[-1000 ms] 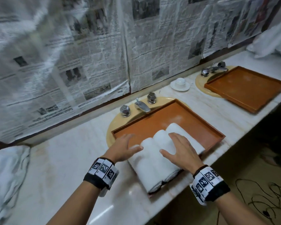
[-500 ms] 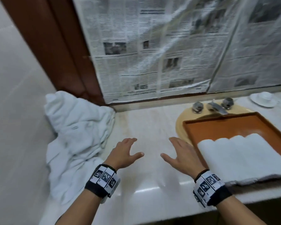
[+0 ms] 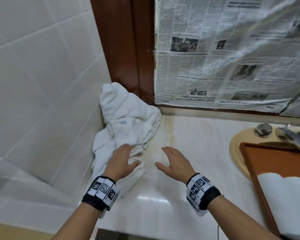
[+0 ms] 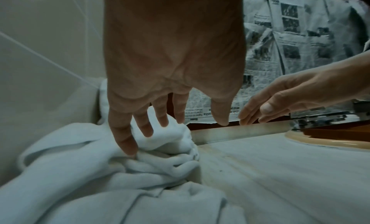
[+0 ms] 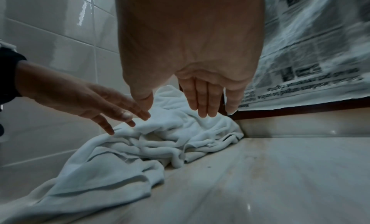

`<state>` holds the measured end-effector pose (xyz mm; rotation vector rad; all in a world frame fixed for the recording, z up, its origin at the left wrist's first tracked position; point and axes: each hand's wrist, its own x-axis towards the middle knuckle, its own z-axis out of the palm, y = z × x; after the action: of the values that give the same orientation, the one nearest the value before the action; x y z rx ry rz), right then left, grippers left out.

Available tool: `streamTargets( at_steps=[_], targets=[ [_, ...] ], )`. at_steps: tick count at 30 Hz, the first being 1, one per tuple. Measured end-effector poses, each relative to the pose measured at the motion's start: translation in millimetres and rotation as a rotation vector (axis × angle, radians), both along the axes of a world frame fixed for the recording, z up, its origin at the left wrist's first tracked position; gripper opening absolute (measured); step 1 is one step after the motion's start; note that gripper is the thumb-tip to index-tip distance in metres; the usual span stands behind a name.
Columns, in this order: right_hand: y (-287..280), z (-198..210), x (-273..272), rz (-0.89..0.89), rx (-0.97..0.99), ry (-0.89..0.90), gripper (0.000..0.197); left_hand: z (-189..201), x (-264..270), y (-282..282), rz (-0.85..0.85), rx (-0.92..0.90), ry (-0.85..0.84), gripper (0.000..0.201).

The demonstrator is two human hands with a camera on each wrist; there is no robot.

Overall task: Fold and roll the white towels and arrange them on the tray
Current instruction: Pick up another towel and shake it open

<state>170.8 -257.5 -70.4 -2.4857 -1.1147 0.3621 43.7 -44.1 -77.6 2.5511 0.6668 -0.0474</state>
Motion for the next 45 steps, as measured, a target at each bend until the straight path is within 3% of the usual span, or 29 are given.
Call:
streamTargets(
  at_steps=[7,15,18,22,24,26,29,32,35,41,45],
  targets=[
    [76,-9,7,0.094,0.080,0.010,0.067,12,9,48,0.114,0.091,-0.038,0.074],
    [159,-2,40,0.094,0.194,0.049,0.062,21,39,88,0.166,0.064,-0.237,0.068],
    [177,-2,49,0.098,0.214,0.103,0.056,17,48,93,0.169,0.039,-0.292,0.054],
    [185,-3,48,0.070,0.272,0.181,0.048,17,47,92,0.147,0.058,-0.407,0.019],
    [183,-8,45,0.100,0.293,0.163,0.051,18,40,91,0.119,0.054,-0.506,0.010],
    [177,-9,43,0.128,0.297,0.127,0.065,24,27,83,0.071,-0.020,-0.591,0.014],
    [173,-1,46,0.212,0.187,0.053,0.078,35,3,66,-0.014,-0.197,-0.563,0.025],
    [163,4,47,0.293,-0.016,0.010,0.049,40,-19,51,-0.018,-0.284,-0.512,0.033],
    [138,-1,43,0.287,-0.023,0.011,0.022,41,-38,42,0.022,-0.232,-0.498,0.026],
    [61,-2,39,0.149,-0.058,-0.010,0.022,57,-68,8,0.125,-0.137,-0.519,0.017],
    [-6,9,27,0.113,0.083,0.173,0.025,75,-84,-28,0.173,-0.084,-0.530,0.018]
  ],
)
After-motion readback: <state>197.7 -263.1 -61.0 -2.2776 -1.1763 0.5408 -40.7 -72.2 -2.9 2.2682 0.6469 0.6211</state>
